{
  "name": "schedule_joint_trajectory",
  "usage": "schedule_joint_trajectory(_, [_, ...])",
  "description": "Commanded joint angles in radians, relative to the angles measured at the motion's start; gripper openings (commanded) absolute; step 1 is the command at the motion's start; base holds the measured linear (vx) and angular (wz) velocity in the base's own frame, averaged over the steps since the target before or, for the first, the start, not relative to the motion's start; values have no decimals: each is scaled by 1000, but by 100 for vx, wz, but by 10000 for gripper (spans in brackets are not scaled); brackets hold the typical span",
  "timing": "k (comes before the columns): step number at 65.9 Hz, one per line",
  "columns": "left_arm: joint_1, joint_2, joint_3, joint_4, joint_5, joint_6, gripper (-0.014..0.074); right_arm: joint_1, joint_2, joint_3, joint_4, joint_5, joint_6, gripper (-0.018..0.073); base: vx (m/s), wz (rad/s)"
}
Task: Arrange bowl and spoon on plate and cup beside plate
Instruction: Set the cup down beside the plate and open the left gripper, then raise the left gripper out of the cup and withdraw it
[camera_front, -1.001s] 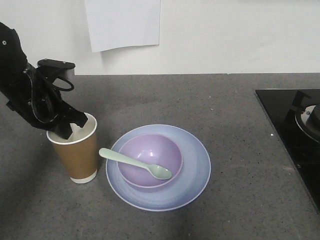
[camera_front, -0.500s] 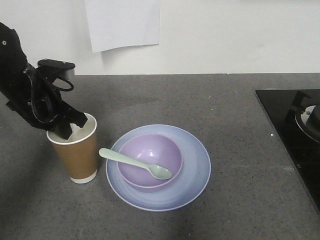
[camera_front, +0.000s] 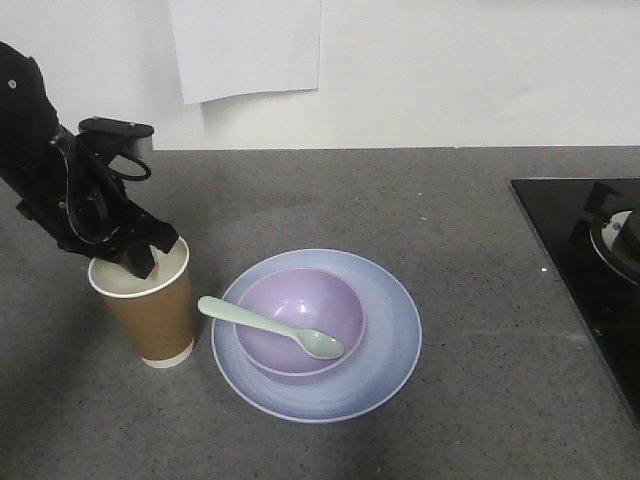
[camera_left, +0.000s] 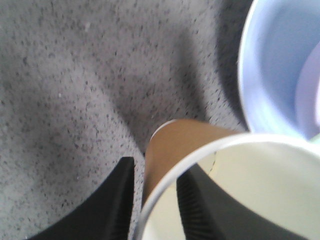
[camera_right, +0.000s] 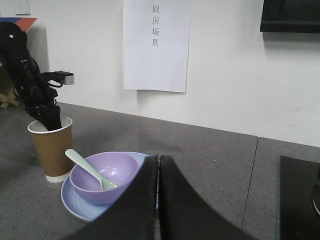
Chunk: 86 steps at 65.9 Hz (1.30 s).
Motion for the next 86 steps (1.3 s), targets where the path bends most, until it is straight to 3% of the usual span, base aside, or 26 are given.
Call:
schedule_joint_trajectory(1, [-2, -42, -65, -31, 8, -1, 248, -5, 29, -17, 5, -70, -2, -6, 0, 0])
schedule_joint_trajectory(40, [-2, -294, -121, -32, 8, -7, 248, -5, 60, -17, -11, -91, 17, -6, 0, 0])
schedule_joint_trajectory(51, [-2, -432, -121, -20, -7, -3, 223, -5, 206, -17, -59, -182, 21, -6, 0, 0])
schedule_joint_trajectory(59, [-2, -543, -86, 17, -89, -1, 160, -5, 339, -17, -142, -284, 21, -6, 0, 0])
schedule_joint_trajectory(64, [-2, -626, -16, 51, -180, 0, 104, -5, 421, -17, -204, -306, 24, -6, 0, 0])
schedule_joint_trajectory(74, [-2, -804, 279, 73, -390, -12, -6, -5, 495, 55, -290, -386, 119, -6, 0, 0])
schedule_joint_trajectory(86, [-2, -1036, 749, 72, -615, -37, -7, -5, 427, 276, -382, -585, 274, -6, 0, 0])
